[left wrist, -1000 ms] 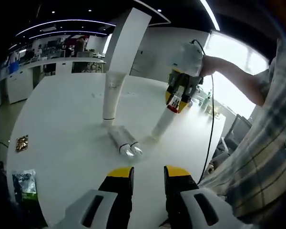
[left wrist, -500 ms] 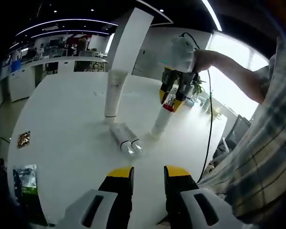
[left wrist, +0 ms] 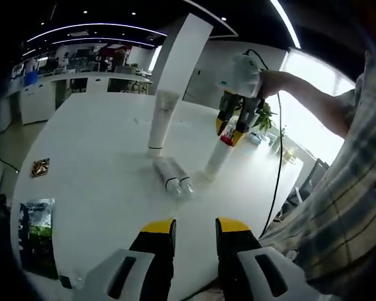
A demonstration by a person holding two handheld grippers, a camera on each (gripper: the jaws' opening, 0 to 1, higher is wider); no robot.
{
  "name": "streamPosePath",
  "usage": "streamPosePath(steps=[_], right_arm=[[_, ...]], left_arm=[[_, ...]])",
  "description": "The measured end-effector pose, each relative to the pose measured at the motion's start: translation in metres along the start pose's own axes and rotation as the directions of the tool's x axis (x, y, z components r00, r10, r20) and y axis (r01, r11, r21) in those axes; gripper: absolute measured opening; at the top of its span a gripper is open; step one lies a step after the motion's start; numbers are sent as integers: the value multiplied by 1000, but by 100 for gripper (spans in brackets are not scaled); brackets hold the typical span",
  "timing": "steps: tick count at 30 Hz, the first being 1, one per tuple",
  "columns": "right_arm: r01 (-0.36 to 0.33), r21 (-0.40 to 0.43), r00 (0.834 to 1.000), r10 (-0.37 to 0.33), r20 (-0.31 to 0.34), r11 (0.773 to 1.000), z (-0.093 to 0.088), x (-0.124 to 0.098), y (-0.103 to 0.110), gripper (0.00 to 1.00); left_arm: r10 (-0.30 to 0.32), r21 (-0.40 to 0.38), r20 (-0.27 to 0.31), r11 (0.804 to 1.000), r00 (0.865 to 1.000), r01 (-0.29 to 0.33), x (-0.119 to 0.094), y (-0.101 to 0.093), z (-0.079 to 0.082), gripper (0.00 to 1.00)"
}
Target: Arrange the skincare products in the storage area until every visible bottle or jar stands upright without overlapping.
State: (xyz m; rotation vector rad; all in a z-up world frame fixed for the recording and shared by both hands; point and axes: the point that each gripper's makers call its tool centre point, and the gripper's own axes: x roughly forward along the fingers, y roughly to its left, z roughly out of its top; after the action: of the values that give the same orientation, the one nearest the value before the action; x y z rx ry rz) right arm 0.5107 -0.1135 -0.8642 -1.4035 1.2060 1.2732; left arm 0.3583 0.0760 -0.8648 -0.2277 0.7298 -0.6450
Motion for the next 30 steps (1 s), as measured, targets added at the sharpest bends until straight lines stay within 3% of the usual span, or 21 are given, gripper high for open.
streamPosePath(steps=[4,10,14,19,26,29,30], right_arm=[[19,0,1000,-19,14,1000,1,0,-2,29],[83,9,996,-83,17,997,-1,2,-9,44],[123,88,986,-132,106,988,9,-9,-15,52],[158,156,972,-181,149,975,10,-21,-22,65],[174,343,925,-273,265,923,21,-52,-25,79],[173,421,887,-327,326,890,30,-68,-27,86],[170,463,862,-359,358,870,34,-76,-29,89]], left_arm=[[5,-4,9,1000,1000,-4,-4,2,-1,26],[10,-5,18,1000,1000,-10,-13,5,-3,26],[17,-9,26,1000,1000,-17,-24,8,-2,26],[27,-33,48,999,998,-25,-36,11,0,26],[16,-72,72,997,997,-11,-47,11,-1,26],[9,-87,78,996,997,-2,-49,14,-2,26],[8,-92,82,996,997,0,-50,16,-3,26]])
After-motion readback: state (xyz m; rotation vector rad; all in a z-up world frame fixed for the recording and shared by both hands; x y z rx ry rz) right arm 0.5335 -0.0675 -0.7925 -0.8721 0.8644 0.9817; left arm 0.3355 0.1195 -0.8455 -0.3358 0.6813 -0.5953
